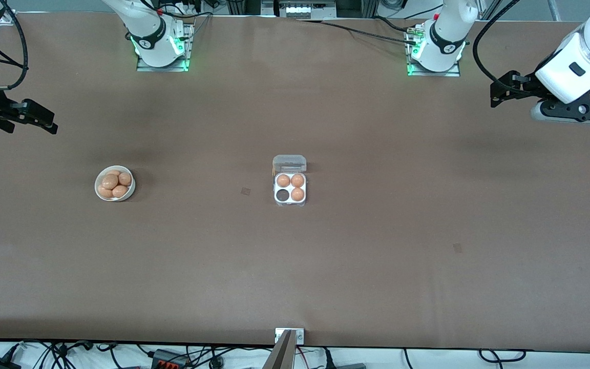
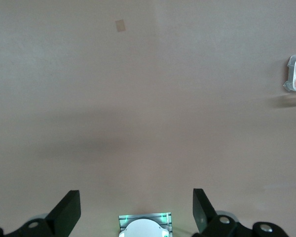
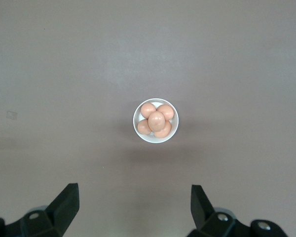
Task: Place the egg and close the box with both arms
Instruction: 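Move the right gripper toward the white bowl of eggs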
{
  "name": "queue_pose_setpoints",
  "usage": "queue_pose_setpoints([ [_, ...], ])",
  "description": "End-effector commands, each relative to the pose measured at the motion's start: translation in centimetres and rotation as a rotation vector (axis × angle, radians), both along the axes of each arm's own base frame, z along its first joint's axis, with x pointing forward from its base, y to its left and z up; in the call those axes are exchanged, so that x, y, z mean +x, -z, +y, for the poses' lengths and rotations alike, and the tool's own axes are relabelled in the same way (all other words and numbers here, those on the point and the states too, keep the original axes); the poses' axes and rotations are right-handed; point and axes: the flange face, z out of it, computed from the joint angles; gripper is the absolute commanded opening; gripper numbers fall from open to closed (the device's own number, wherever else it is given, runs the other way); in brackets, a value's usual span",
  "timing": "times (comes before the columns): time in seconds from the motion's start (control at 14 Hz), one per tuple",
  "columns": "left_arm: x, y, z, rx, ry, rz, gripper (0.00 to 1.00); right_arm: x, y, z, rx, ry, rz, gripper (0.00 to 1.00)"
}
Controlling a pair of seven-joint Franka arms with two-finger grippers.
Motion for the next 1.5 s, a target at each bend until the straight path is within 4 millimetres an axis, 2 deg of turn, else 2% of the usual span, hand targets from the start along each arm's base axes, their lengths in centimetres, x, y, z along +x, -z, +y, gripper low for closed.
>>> queue_pose_setpoints([
  [0.0, 0.2, -0.6, 0.1, -0.003, 0.013, 0.006, 1.0, -0.3, -0.4, 0.3, -0.008, -0.002, 0.007, 1.0],
  [0.21, 0.2, -0.6, 0.1, -0.003, 0.011, 0.006, 1.0, 0.0, -0.7, 0.4, -0.007, -0.005, -0.001, 1.0],
  [0.36, 0.2, -0.6, 0.1, -0.003, 0.011, 0.006, 1.0, 0.3, 0.1, 0.5, -0.004, -0.003, 0.014, 1.0],
  [0.57, 0.2, -0.6, 0.1, -0.003, 0.011, 0.006, 1.0, 1.6, 2.8, 1.6, -0.005, -0.027, 0.06, 1.0],
  [0.79, 0.2, -0.6, 0.2, -0.004, 0.01, 0.008, 1.0, 2.5, 5.6, 1.9, -0.005, -0.027, 0.109, 1.0],
  [1.14, 0.2, -0.6, 0.5, -0.004, 0.005, 0.008, 1.0, 4.9, 12.6, 1.7, -0.005, -0.018, 0.195, 1.0],
  [1.43, 0.2, -0.5, 0.6, -0.002, 0.003, 0.013, 1.0, 6.3, 18.7, 0.2, -0.009, -0.005, 0.249, 1.0],
])
